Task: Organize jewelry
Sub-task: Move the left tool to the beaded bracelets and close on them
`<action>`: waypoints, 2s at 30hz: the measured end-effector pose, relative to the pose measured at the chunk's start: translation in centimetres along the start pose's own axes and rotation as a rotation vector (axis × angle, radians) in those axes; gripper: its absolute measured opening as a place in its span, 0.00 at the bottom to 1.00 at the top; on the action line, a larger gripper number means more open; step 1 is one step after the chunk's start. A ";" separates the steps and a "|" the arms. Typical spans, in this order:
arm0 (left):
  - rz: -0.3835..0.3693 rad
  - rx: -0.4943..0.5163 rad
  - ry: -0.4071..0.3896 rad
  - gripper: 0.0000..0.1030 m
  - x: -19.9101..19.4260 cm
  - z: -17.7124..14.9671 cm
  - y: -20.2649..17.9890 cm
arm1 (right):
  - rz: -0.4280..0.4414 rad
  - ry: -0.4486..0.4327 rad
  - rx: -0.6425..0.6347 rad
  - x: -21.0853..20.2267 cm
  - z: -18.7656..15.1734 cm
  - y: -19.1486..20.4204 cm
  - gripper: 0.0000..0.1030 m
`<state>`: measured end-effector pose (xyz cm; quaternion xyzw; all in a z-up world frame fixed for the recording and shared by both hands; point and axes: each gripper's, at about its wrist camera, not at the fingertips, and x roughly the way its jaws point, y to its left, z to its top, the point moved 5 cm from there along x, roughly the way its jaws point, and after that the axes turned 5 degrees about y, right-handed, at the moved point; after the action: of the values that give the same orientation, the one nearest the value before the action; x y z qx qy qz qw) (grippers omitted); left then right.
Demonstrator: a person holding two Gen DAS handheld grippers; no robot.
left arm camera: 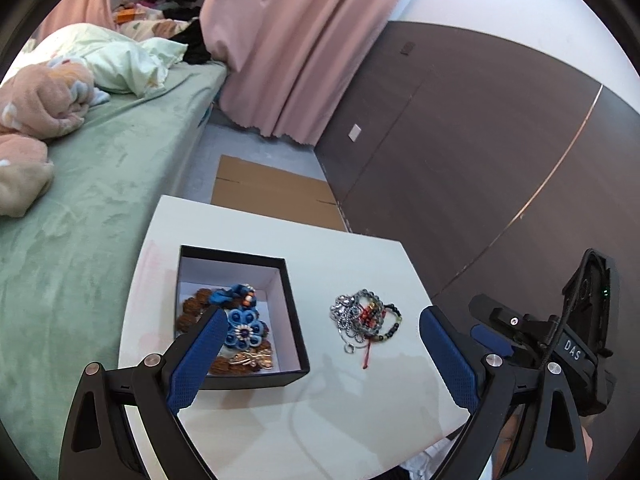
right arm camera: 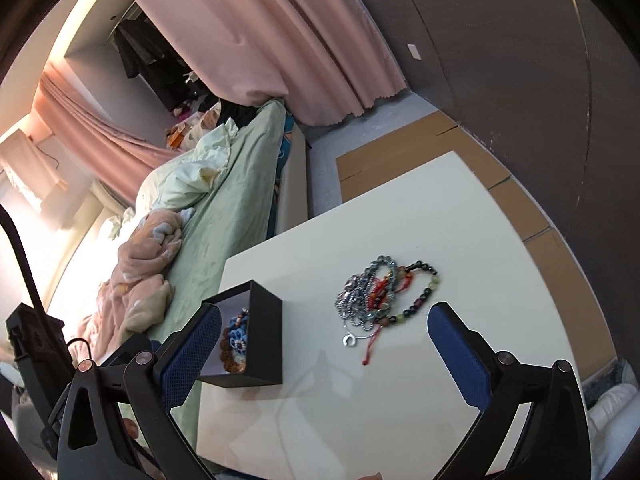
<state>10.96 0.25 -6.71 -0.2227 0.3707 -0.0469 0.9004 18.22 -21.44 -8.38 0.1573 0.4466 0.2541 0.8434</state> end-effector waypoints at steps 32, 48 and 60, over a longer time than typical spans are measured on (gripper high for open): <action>-0.003 0.237 0.201 0.59 9.2 0.0 -6.2 | -0.138 0.006 0.229 -2.4 2.9 -9.6 0.86; -0.008 0.325 0.317 0.34 16.1 -0.9 -8.6 | -0.123 0.021 0.321 -2.2 3.2 -11.9 0.85; 0.128 0.440 0.341 0.28 18.7 -3.5 -9.4 | -0.120 0.019 0.325 -2.4 3.2 -12.2 0.85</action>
<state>22.78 -14.13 -16.87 0.0131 0.5110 -0.1060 0.8529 23.30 -32.98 -11.01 0.2622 0.4984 0.1295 0.8161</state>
